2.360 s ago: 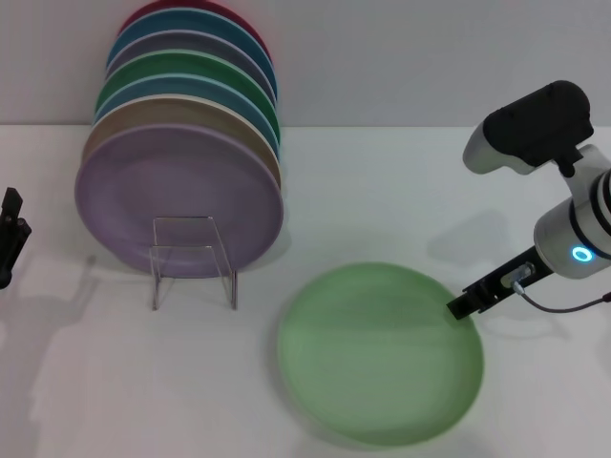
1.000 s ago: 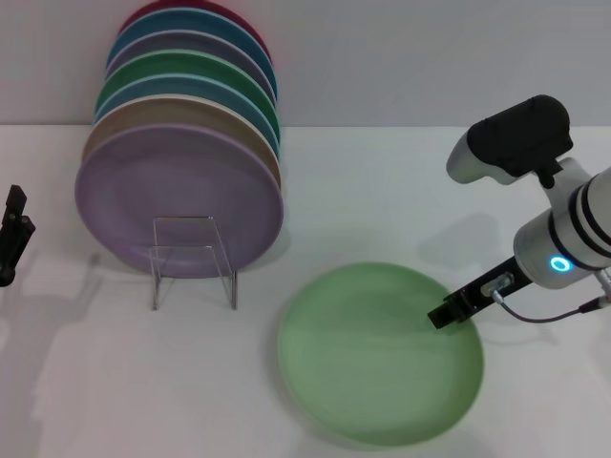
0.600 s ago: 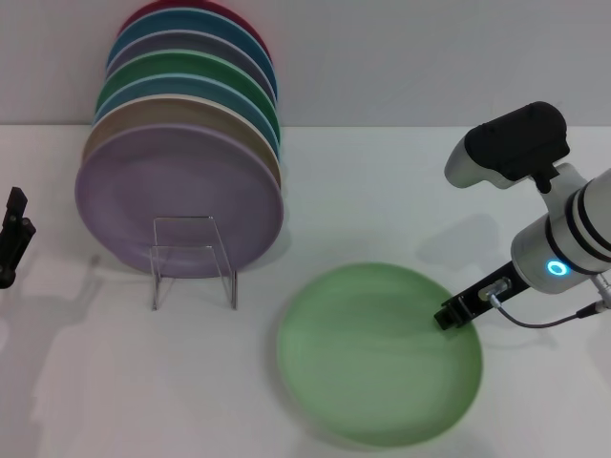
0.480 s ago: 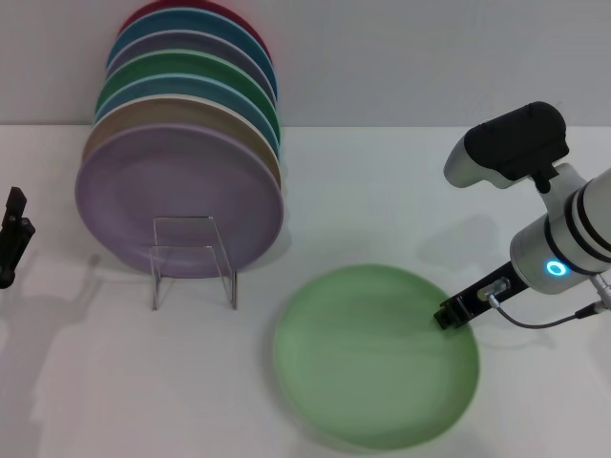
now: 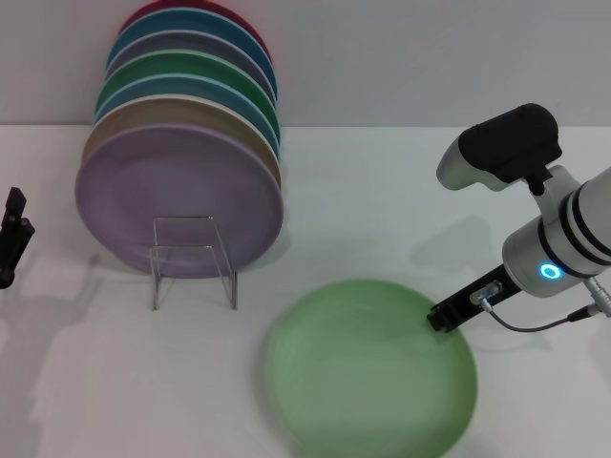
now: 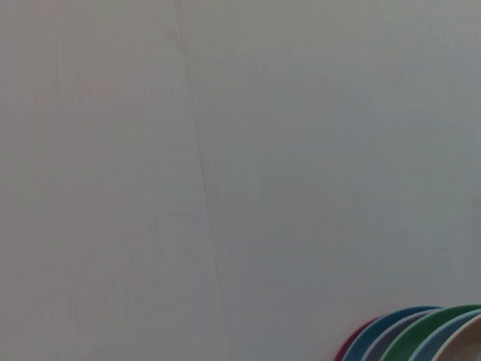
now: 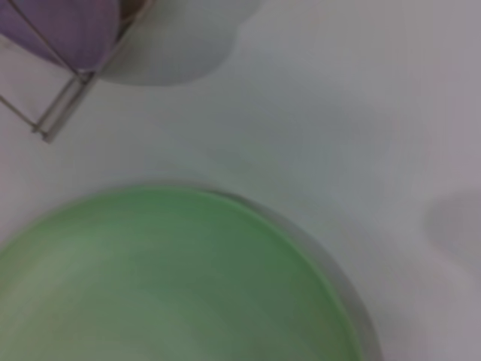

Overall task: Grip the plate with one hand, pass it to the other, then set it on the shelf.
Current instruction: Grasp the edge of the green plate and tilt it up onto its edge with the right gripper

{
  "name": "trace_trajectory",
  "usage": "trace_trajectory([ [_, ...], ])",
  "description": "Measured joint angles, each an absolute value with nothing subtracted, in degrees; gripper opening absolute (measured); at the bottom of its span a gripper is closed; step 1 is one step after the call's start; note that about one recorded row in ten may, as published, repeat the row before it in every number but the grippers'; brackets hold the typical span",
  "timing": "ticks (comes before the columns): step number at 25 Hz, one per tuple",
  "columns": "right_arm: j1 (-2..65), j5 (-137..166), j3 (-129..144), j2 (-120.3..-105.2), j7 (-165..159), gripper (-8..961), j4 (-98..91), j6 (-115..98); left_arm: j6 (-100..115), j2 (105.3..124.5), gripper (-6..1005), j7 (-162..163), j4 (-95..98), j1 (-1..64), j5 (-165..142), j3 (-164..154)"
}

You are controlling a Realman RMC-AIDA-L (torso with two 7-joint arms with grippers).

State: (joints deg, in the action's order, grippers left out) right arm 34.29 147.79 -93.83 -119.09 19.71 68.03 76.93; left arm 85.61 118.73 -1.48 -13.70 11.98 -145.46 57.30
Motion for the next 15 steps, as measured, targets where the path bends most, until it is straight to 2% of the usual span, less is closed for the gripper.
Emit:
trace_trajectory([
  [10,28.0,141.4,-97.3,-118.83,24.5,46,78.5,77.5,86.5,118.73,831,-1.5,-14.0,11.9,-145.2,57.6],
  [15,25.7,137.5,-100.3,-118.84,27.8,12,80.6,77.8,87.2,118.73,831,-1.5,-14.0,12.0,-145.1,57.8],
])
